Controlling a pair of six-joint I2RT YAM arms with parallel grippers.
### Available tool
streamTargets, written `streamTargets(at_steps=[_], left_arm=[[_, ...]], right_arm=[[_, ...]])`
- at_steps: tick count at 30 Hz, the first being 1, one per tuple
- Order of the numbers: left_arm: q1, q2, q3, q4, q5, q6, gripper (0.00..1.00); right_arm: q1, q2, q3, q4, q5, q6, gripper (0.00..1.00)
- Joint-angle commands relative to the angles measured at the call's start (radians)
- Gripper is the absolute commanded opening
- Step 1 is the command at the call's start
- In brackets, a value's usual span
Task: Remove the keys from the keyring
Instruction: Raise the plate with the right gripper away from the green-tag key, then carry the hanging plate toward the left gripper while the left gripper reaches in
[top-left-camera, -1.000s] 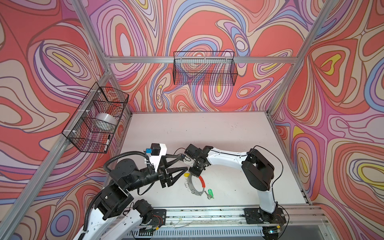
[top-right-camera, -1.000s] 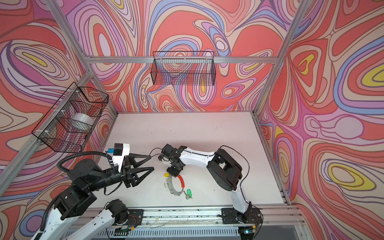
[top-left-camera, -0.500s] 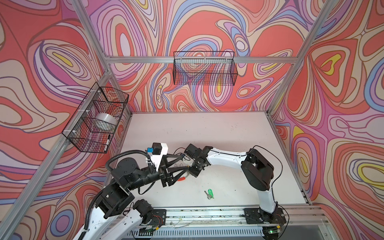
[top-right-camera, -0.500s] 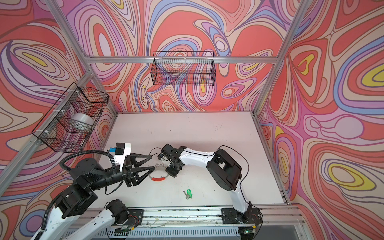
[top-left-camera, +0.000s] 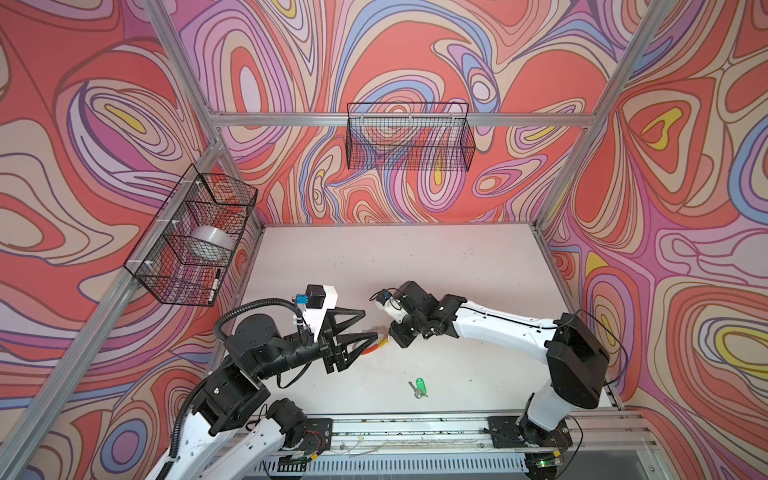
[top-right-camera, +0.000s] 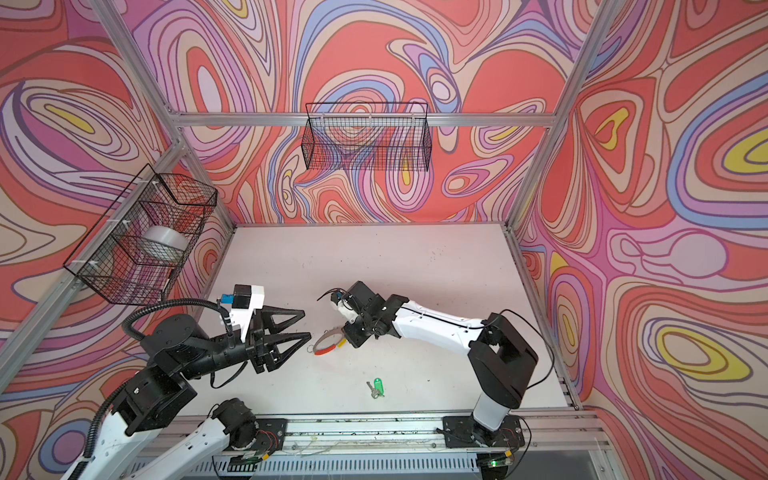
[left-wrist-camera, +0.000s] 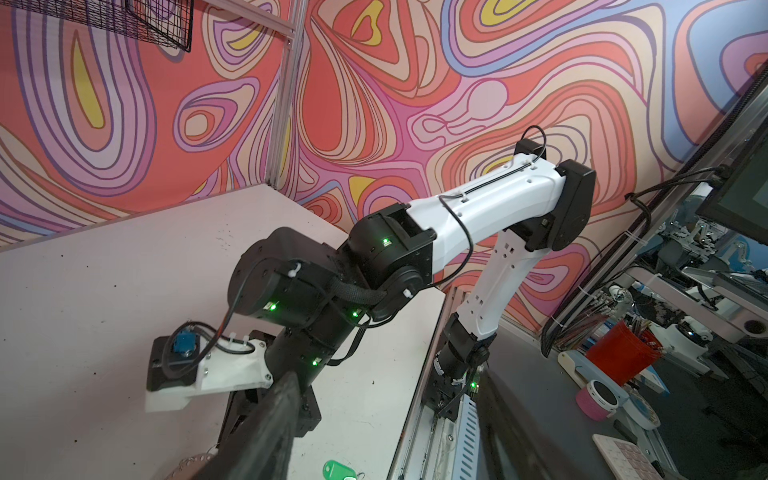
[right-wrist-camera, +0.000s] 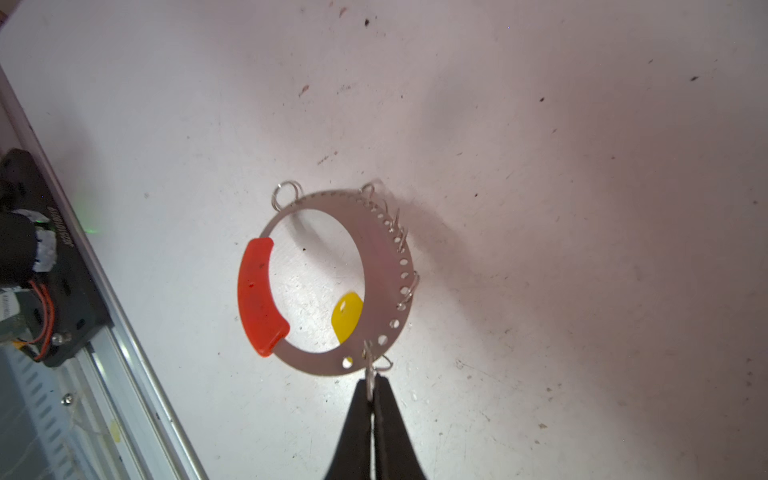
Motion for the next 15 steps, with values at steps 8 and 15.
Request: streamTargets(at_steps=[8,15], left_arm=[[-0.001,0.023,-0.02,0.028,-0.006,-0.026,0.68],[0.0,0.06,-0.022,0.043,-0.006,-0.037,0.67]], right_arm=[[-0.023,-0.218,-0.053,0.009,0.025,0.075,0.0],[-0.026,-0.354,-0.022,-0.041,0.042,0.079,0.0]])
